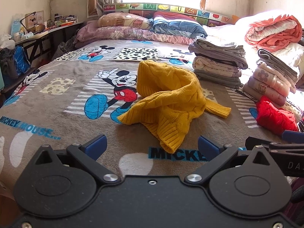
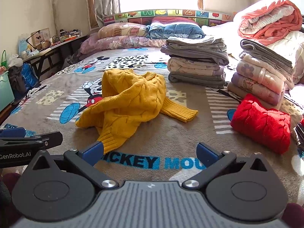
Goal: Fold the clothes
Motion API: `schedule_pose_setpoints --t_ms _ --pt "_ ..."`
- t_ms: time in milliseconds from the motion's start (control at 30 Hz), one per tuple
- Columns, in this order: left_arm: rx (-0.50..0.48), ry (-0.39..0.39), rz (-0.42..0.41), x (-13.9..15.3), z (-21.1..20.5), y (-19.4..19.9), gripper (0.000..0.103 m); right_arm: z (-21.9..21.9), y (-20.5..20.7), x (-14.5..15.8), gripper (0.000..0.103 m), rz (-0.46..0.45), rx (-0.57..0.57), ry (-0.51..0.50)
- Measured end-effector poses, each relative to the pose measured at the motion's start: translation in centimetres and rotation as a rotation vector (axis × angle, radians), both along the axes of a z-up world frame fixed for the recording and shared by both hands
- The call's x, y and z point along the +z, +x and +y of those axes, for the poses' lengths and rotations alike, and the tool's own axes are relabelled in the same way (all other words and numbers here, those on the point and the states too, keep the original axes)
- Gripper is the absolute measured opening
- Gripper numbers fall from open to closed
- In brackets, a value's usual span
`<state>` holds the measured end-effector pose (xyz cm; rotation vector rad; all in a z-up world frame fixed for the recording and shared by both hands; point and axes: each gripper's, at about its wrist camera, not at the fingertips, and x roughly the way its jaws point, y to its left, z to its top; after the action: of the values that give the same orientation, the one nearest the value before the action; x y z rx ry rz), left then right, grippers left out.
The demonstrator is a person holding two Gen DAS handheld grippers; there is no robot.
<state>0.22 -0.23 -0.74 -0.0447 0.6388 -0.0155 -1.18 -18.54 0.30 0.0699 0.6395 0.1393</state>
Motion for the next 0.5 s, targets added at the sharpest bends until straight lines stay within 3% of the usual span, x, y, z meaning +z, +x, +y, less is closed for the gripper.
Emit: schedule_pose_setpoints --t_ms 500 --pt "0.003 0.006 0.013 -0.4 -0.01 0.19 0.103 0.03 0.16 -0.05 0.103 0.004 0.001 0.002"
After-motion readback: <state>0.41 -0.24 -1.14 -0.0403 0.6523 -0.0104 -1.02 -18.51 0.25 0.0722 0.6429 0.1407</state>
